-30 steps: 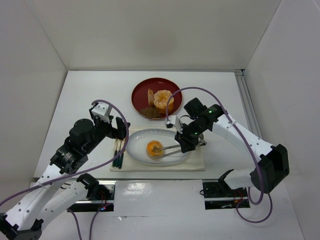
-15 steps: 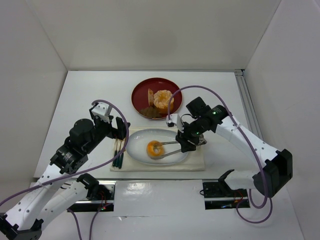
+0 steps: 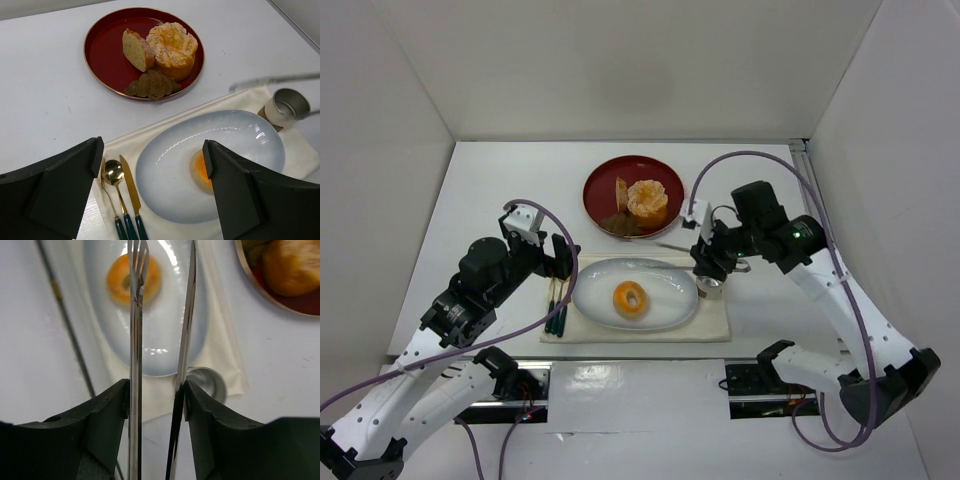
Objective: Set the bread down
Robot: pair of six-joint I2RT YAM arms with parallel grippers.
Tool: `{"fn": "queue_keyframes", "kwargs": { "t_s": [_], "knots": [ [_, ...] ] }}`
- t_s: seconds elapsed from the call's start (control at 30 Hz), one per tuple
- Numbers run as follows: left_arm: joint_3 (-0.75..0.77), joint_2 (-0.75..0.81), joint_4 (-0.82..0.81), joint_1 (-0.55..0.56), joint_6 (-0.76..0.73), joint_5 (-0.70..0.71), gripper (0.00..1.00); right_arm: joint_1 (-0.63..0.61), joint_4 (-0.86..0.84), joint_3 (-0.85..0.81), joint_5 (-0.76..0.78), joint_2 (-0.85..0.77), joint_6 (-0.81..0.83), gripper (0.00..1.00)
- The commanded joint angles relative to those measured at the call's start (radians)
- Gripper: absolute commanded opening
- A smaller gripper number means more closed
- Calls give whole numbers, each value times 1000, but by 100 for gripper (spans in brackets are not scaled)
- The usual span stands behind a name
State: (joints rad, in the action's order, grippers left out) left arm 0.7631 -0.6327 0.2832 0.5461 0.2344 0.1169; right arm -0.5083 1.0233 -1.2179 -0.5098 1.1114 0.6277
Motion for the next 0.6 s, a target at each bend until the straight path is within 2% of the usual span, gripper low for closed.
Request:
{"fn": "queue_keyframes", "kwargs": {
  "t_s": [0.0, 0.2, 0.3, 0.43, 0.57],
  "knots": [
    [-5, 7, -47, 3, -18, 1, 100, 86, -169, -16, 54, -70, -55, 56],
    [-5, 7, -56, 3, -18, -11, 100, 387, -377, 57, 19, -90, -131, 54],
    [-5, 16, -56, 3, -18, -11, 100, 604, -489, 127, -22, -68, -186, 54],
    [-5, 16, -56, 3, -18, -20, 100, 749, -615, 219, -33, -12, -255, 54],
    [-5, 16, -65, 3, -18, -45, 100, 791, -725, 291, 25, 65, -319, 53]
  ]
}}
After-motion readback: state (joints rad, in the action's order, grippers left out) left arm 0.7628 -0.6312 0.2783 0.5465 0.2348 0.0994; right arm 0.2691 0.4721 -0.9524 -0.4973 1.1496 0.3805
